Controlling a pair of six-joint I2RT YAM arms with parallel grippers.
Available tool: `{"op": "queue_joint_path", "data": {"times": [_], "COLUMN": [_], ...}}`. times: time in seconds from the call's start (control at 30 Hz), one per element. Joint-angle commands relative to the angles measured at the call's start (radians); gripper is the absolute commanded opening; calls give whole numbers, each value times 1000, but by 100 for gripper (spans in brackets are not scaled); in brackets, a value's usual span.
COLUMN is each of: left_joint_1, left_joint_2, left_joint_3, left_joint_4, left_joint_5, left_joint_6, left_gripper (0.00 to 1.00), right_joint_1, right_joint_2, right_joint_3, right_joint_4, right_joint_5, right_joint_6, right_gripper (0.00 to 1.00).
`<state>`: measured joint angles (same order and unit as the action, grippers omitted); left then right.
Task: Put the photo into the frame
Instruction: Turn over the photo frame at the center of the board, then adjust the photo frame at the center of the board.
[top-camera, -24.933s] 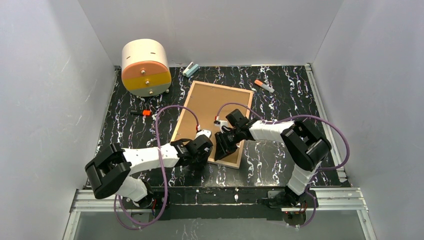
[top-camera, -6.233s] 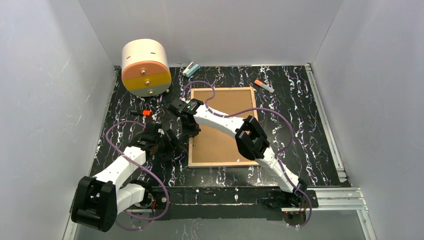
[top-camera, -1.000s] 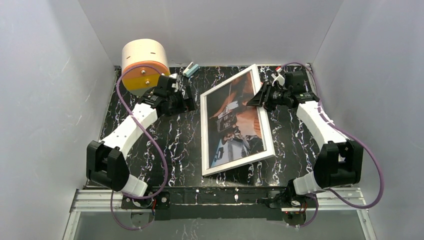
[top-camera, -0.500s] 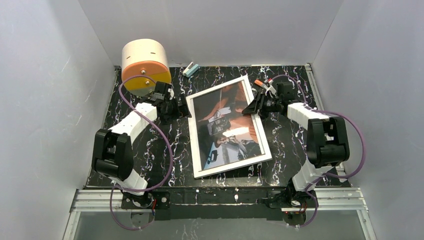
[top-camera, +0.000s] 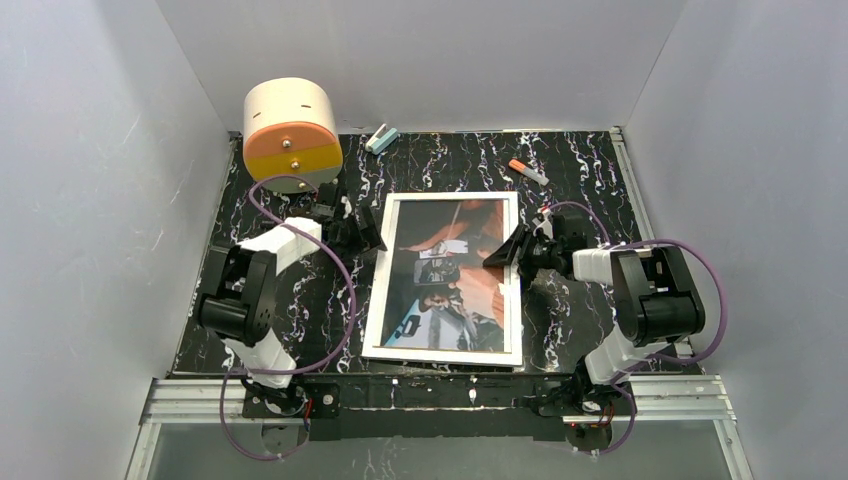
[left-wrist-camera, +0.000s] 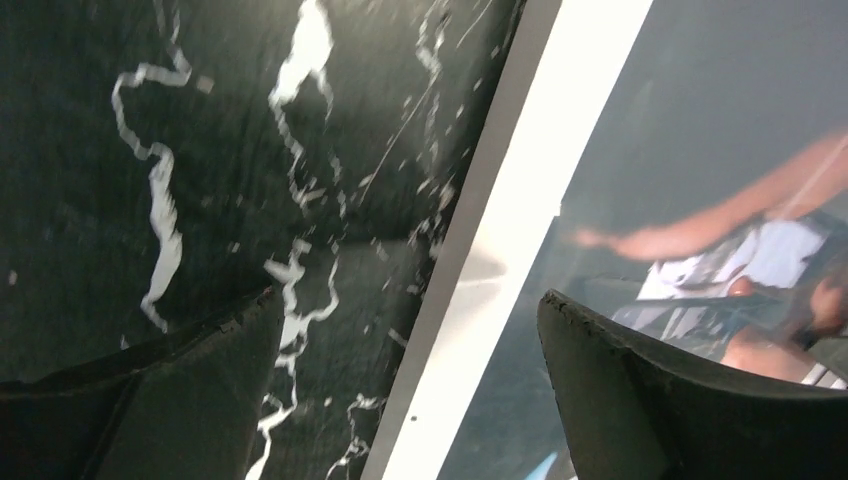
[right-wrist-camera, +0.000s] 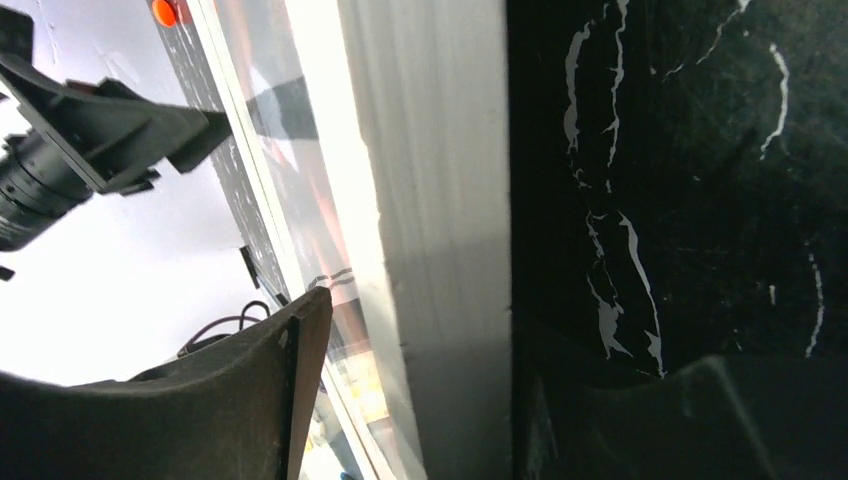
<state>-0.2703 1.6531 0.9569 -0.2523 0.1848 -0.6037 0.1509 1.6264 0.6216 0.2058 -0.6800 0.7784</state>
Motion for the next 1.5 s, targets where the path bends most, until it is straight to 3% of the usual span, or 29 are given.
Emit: {"op": "queue_joint_path", "data": {"times": [0.0,0.13,0.33,0.5,0.77,0.9,1.13,1.47], "left_joint_1": [9,26,36,35,-9,-36,-67,-64], "left_joint_2": [63,74,37,-70,-262,-328,-391,-52], "left_joint_3": [85,148,214,156,-58,-190,-304,-134], "left_joint_4": [39,-1,-255,-404,-528,-488,-206,37], "left_joint_5": [24,39,-89,-51,-15,74,236,260], "left_joint_6": [70,118,147,155,67,19,-49,-43], "left_gripper": [96,96,97,97,98,98,98,99], "right_joint_1": [-2,-2,-3,-2,-2,-2,-2,-2], "right_joint_2": [-61,-102,-164,-168,-184,-158,-95,-95], "right_joint_3": [8,20,89,144,200,216,188,105], "right_joint_4": [22,-127,-472,-672,-733,-701,-628,-651], "right_joint_5": [-11,85,352,473,512,468,313,89], "right_joint_6": [-18,-63,-115,-145,-154,-154,-126,-129], "right_gripper": [69,83,96,97,96,96,95,93]}}
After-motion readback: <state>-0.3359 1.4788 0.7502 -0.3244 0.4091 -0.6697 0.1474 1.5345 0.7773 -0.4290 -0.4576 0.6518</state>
